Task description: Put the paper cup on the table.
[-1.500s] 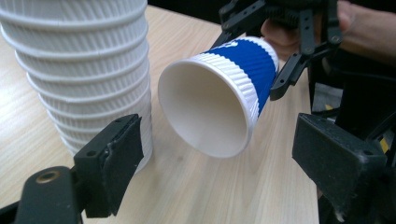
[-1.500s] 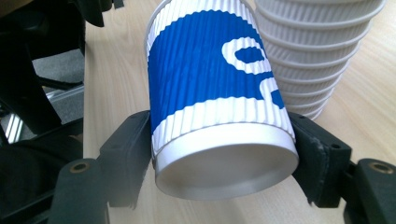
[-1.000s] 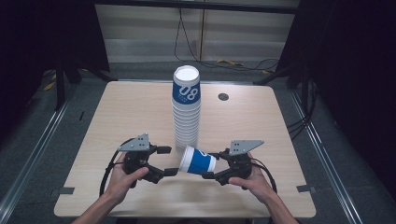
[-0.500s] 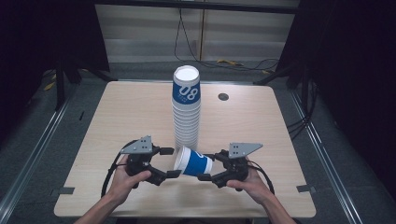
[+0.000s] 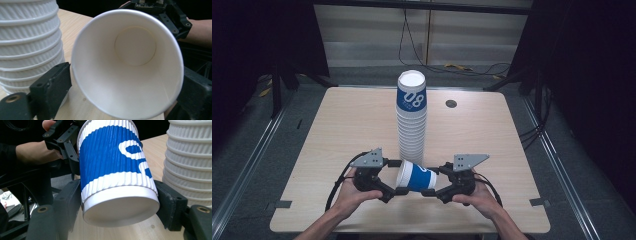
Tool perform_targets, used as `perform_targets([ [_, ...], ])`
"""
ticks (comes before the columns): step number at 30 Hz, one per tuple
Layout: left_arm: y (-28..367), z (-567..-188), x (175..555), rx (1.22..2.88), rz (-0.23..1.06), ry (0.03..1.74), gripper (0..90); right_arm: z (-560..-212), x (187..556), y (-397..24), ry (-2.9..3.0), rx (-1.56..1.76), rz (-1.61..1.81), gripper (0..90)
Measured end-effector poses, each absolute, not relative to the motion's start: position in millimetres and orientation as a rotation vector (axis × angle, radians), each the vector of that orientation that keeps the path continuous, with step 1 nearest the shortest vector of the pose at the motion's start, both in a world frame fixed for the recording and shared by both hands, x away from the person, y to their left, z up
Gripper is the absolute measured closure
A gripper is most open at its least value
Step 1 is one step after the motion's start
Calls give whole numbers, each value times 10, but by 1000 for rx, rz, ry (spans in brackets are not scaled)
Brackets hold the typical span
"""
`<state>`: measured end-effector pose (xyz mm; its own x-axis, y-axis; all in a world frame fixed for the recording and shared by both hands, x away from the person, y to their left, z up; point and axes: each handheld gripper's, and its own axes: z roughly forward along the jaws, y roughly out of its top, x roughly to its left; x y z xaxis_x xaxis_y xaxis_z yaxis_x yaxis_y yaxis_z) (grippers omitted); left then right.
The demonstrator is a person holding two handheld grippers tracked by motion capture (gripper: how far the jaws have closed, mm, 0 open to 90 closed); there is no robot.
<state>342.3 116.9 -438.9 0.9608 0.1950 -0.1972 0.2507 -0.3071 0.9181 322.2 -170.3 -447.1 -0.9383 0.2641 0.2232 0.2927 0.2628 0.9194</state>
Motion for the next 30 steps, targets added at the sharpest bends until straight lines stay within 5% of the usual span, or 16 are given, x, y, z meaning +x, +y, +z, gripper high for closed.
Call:
perform_targets([
  [30,1158,-4321,3445,1909,-110,204,174,-4507,3207,-1615,-2530,-471,-1723,284],
])
